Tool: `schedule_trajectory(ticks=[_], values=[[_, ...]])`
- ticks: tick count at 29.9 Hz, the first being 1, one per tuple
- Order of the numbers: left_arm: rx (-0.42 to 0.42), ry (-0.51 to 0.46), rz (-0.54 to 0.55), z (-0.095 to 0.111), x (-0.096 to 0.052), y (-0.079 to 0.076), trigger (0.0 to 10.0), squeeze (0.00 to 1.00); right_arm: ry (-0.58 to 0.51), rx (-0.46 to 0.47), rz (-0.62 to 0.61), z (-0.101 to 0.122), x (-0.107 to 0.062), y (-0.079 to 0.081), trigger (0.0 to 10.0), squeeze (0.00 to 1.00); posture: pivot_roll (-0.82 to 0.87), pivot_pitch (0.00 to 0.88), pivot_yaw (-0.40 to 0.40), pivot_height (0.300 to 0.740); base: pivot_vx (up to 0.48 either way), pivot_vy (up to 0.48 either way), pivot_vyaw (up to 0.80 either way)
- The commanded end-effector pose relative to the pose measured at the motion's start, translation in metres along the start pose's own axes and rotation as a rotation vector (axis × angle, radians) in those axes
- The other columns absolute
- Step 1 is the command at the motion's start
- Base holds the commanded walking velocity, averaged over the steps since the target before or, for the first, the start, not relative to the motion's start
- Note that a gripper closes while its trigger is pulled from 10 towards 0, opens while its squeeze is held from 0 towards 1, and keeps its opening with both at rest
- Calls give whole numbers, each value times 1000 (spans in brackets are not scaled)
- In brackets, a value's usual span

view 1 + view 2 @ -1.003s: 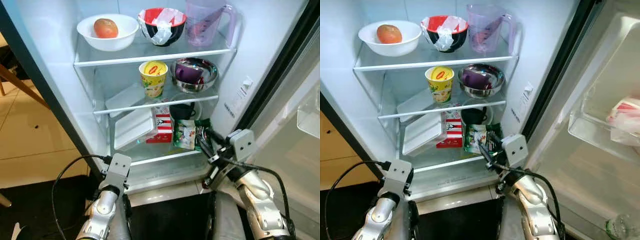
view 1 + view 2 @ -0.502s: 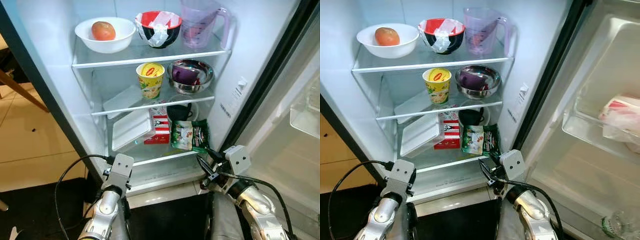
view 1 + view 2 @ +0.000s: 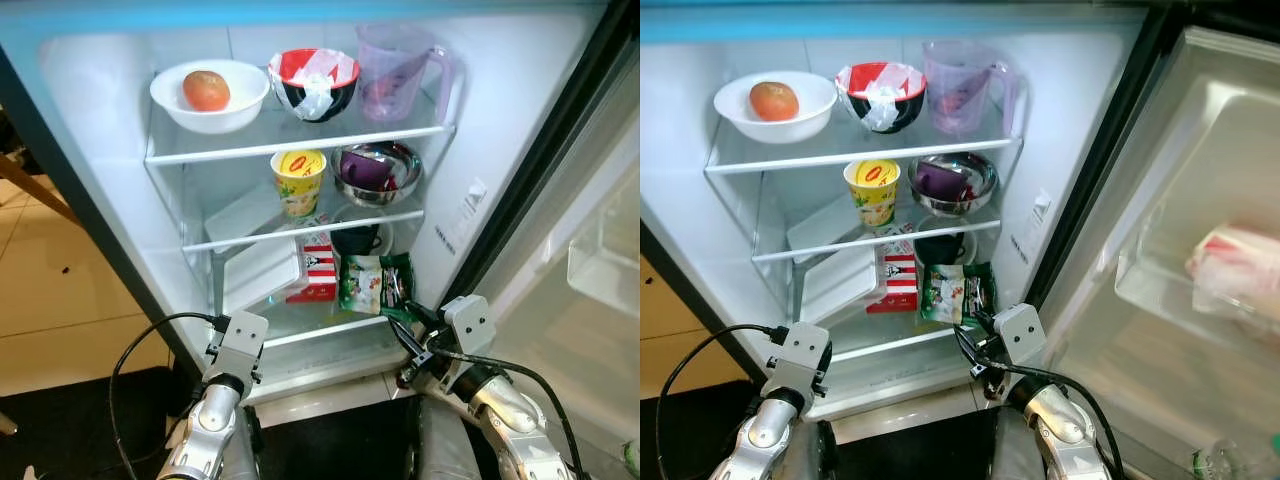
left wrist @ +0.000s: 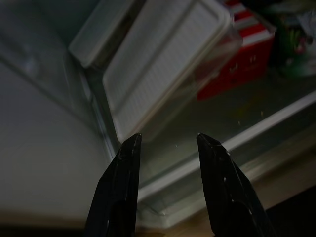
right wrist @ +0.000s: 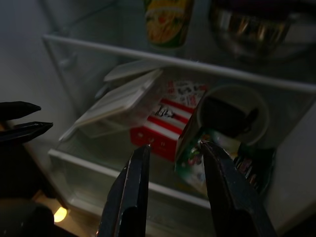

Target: Restocking fridge

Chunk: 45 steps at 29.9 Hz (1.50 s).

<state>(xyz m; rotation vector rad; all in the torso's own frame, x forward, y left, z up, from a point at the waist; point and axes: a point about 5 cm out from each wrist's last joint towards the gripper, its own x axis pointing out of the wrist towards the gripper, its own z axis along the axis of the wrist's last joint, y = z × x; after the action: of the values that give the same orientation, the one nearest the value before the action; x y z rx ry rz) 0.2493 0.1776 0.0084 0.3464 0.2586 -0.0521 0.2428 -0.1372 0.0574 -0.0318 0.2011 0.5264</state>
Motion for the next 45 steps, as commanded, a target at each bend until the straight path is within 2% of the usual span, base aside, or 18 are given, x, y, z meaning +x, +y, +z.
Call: schedule_trajectory(ticks=[1,10,17,25,28,30,33,35,36,37,39,40,41,43,44,45], values=[[-5,17,-7,-3,-1,-5,10000,0,23,6,-5,-4,-1,-1,10000,0,-6,32,-69,619,0,0,0],[-5,18,-7,-3,-1,-5,10000,0,46,3,-5,-11,-4,-2,10000,0,-7,31,-71,658,0,0,0],[-3,27,-8,-6,-2,-6,10000,0,104,-3,-44,-25,-12,-13,10000,0,-8,30,-71,687,0,0,0],[2,39,-8,-10,-3,-5,10000,0,127,-5,-54,-32,-15,-16,10000,0,-9,29,-71,711,0,0,0],[5,63,-7,-15,-4,-4,10000,0,160,-12,-85,-38,-18,-23,10000,0,-12,28,-70,721,0,0,0],[14,100,-6,-24,-7,-3,10000,0,206,-14,-140,-48,-23,-36,10000,0,-13,26,-67,726,0,0,0],[22,121,-7,-29,-9,-2,10000,0,230,-8,-166,-53,-26,-41,10000,0,-13,26,-66,726,0,0,0],[39,187,-3,-44,-15,1,10000,0,290,5,-215,-67,-34,-51,10000,0,-12,21,-64,726,0,0,0],[39,187,-3,-44,-15,1,10000,0,290,5,-215,-67,-34,-51,10000,0,-12,21,-64,726,0,0,0],[51,255,4,-59,-22,4,10000,0,359,23,-267,-83,-43,-57,10000,0,-8,17,-67,726,0,0,0],[59,285,6,-66,-25,6,10000,0,390,47,-298,-91,-48,-59,10000,0,-4,14,-69,726,0,0,0],[71,330,11,-75,-31,8,10000,0,452,82,-342,-105,-55,-60,10000,0,0,12,-68,726,0,0,0],[71,330,11,-75,-31,8,10000,0,452,82,-342,-105,-55,-60,10000,0,0,12,-68,726,0,0,0],[86,399,16,-88,-40,11,10000,0,549,138,-403,-125,-69,-58,10000,0,6,8,-67,726,0,0,0],[86,399,16,-88,-40,11,10000,0,549,138,-403,-125,-69,-58,10000,0,6,8,-67,726,0,0,0],[86,532,0,-109,-56,14,10000,0,709,206,-475,-155,-93,-43,10000,0,9,0,-61,726,0,0,0]])
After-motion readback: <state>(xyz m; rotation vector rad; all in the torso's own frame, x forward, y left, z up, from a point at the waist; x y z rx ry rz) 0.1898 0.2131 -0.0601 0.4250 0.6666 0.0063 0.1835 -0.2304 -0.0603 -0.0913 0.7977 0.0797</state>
